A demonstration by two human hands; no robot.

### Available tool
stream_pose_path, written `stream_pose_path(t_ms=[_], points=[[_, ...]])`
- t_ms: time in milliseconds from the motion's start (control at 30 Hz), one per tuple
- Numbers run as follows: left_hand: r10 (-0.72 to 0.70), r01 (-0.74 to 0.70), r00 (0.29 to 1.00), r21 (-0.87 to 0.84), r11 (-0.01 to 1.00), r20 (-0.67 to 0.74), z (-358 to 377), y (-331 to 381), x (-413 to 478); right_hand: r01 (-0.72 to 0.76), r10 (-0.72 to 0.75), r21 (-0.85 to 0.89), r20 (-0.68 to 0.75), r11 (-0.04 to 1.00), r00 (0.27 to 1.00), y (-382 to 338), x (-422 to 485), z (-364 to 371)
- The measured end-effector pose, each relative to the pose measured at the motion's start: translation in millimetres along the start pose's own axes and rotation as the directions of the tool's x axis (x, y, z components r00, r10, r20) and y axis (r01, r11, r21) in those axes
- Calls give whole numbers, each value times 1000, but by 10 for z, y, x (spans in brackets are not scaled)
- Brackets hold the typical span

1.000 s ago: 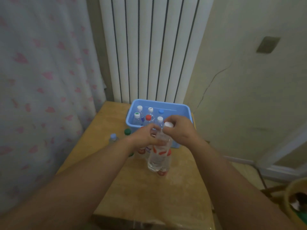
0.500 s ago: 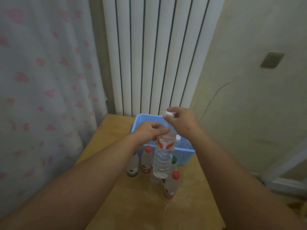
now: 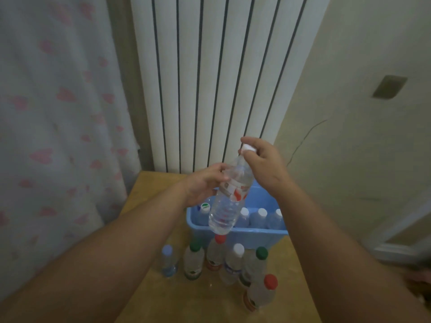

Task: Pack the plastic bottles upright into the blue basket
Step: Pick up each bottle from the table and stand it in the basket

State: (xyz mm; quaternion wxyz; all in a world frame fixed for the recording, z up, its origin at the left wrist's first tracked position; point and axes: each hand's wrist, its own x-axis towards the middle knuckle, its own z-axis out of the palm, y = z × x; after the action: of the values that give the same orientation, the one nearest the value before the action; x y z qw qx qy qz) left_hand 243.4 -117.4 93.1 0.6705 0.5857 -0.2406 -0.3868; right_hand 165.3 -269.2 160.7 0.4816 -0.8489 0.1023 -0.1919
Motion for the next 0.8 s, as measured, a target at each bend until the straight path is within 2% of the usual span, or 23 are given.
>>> stream_pose_path(t_ms=[67, 133, 267, 333, 400, 533, 600, 700, 800], points=[[-22, 22, 999, 8, 1000, 23, -78, -5, 71, -24, 24, 50, 17, 998, 1000, 25, 62, 43], [-17, 19, 999, 58, 998, -37, -105, -15, 139, -43, 42, 71, 21, 997, 999, 58, 129, 70], [63, -17, 979, 230, 973, -195, -55, -57, 301, -37, 33, -184, -25, 982, 999, 156, 359, 85], [78, -26, 976, 248, 968, -204, -22, -72, 360, -45, 34, -223, -51, 974, 998, 183, 448, 60], [65, -20, 980, 231, 973, -190, 28, -42, 374, -20, 18, -186, -12, 982, 1000, 202, 510, 11], [-6, -3, 991, -63, 998, -137, 75, -72, 461, 30, -20, -107, 96, 994, 995, 304, 602, -137], [9, -13, 992, -33, 999, -124, 75, -135, 553, 18, -12, -42, 142, 999, 990, 381, 654, -186], [15, -7, 987, 48, 999, -158, 113, -169, 683, 12, -5, -39, 177, 999, 984, 488, 734, -234], [38, -20, 983, 100, 995, -181, 171, -131, 813, -6, 8, -21, 127, 1000, 992, 591, 790, -280]])
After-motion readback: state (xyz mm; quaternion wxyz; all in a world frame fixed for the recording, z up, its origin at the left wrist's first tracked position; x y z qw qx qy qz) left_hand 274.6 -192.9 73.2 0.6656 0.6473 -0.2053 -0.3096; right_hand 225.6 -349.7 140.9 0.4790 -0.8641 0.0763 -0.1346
